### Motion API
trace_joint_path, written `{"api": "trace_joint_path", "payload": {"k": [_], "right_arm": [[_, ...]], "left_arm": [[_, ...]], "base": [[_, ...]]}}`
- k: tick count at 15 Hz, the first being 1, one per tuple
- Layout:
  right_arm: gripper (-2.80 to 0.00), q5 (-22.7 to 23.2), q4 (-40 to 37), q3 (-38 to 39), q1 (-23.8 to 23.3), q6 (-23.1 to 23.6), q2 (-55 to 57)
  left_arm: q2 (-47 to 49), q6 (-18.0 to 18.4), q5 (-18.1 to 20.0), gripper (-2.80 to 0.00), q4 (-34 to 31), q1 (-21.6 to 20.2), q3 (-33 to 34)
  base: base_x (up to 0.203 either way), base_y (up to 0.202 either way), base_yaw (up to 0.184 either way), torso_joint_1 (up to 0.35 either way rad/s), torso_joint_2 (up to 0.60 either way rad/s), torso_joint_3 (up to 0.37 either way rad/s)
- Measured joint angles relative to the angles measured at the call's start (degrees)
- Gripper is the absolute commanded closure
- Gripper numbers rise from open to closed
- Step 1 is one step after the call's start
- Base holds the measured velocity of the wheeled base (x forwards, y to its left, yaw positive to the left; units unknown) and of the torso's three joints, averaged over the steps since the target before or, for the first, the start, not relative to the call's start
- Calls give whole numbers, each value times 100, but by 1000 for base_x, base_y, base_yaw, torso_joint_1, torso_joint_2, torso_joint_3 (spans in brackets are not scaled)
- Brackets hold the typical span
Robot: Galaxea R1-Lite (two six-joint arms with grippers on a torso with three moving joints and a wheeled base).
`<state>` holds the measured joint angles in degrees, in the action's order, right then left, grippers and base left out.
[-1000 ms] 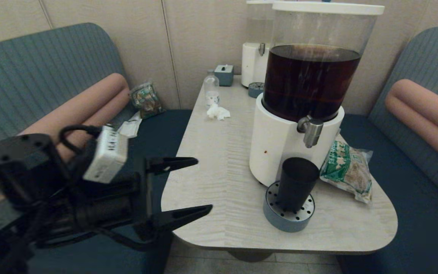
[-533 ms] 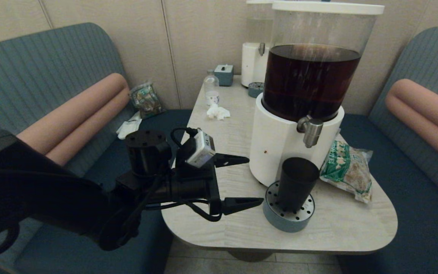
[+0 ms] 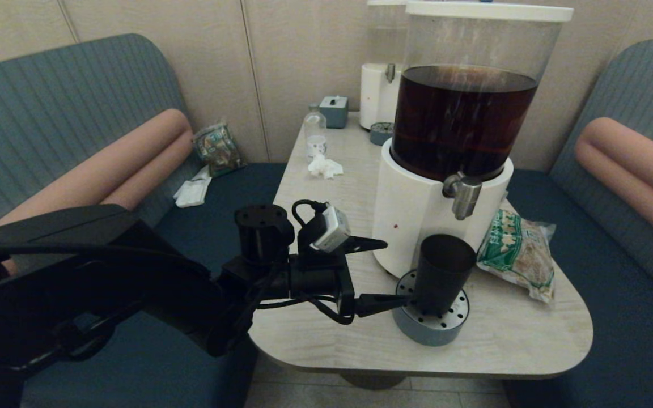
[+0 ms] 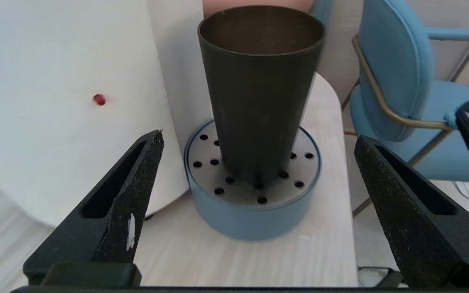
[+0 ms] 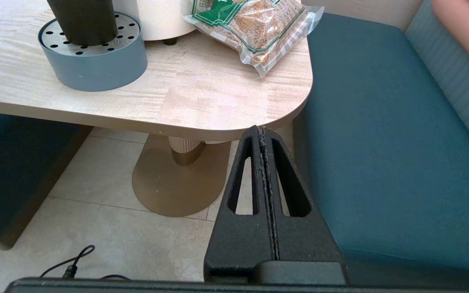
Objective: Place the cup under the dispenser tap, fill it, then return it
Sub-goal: Place the cup next to the water dispenser
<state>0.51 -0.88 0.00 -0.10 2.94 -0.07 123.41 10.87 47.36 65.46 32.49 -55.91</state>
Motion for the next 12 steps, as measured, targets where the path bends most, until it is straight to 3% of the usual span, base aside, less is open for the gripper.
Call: {"api": "trace_joint_path", "payload": {"k": [6,9,12], "right_arm": [[0,1,0,0,0,1,0],[0,0,2,0,0,6,0],[0,-2,0,0,0,0,0]], "left_arm": [[495,-120,-210,-280,18,377,-542],[666,-453,-455,-280,390,506,-702],[808,-544,-634,-280,490,548,-846]], "base": [[0,0,0,0,0,0],[0,0,0,0,0,0],[0,0,0,0,0,0]]}}
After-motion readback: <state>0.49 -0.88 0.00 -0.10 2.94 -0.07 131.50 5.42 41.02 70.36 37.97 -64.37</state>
